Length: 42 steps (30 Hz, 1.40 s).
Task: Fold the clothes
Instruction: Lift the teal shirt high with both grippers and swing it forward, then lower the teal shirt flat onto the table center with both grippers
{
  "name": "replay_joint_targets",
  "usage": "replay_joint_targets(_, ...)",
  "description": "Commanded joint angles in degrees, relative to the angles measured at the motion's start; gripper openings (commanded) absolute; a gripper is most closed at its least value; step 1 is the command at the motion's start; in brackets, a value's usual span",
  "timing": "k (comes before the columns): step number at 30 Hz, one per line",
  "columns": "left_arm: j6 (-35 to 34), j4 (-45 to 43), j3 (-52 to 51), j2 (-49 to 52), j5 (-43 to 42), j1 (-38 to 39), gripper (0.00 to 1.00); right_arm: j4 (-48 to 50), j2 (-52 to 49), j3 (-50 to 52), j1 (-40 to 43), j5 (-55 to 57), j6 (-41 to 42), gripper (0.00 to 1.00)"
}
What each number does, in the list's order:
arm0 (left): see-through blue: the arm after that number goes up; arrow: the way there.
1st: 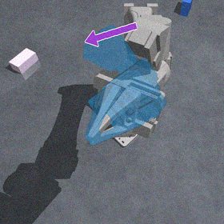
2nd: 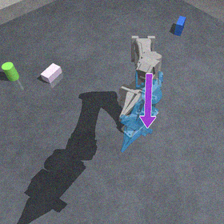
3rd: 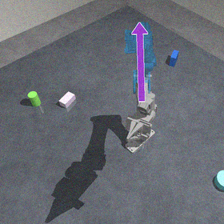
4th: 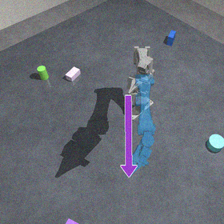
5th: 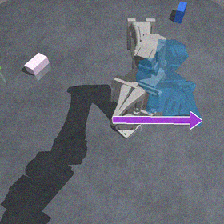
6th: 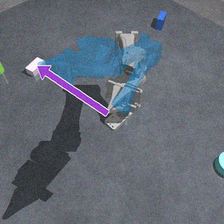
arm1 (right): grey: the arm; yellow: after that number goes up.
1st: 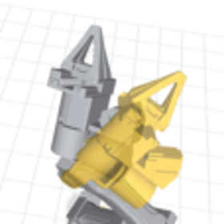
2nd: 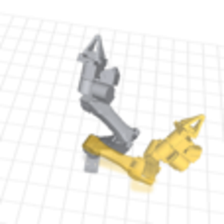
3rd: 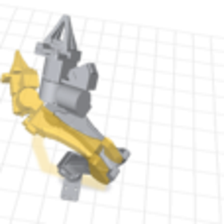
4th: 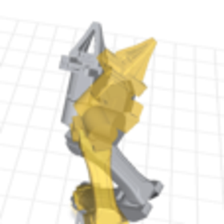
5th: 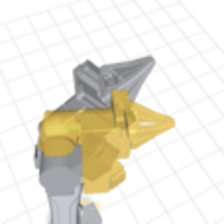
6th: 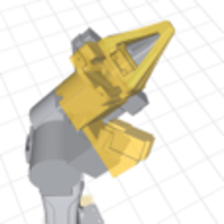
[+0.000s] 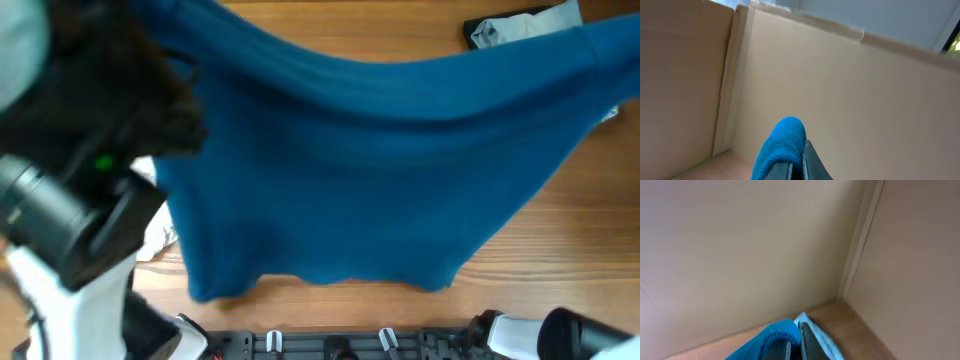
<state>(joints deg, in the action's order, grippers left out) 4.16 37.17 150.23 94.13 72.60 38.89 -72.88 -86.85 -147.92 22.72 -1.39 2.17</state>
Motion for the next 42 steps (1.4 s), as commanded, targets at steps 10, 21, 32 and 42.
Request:
replay_joint_targets(10, -40.02, 24.72, 0.15, 18.73, -28.74, -23.06, 0.04, -4.42, -14.29, -0.68, 0.59, -0.74, 2.99, 0.04)
replay_joint_targets(21, -40.02, 24.65, 0.09, 35.30, -36.72, -27.61, 0.04, -6.93, -30.67, -0.68, -3.48, -5.31, 3.15, 0.04)
replay_joint_targets(32, -40.83, 17.55, 0.09, 46.31, -41.66, -27.50, 0.04, -6.14, -42.53, -0.63, -14.62, -5.29, 2.32, 0.04)
replay_joint_targets(42, -40.59, 9.64, 0.04, 54.36, -44.17, -27.39, 0.04, 1.64, -45.81, -0.59, -14.47, -1.81, 4.44, 0.04)
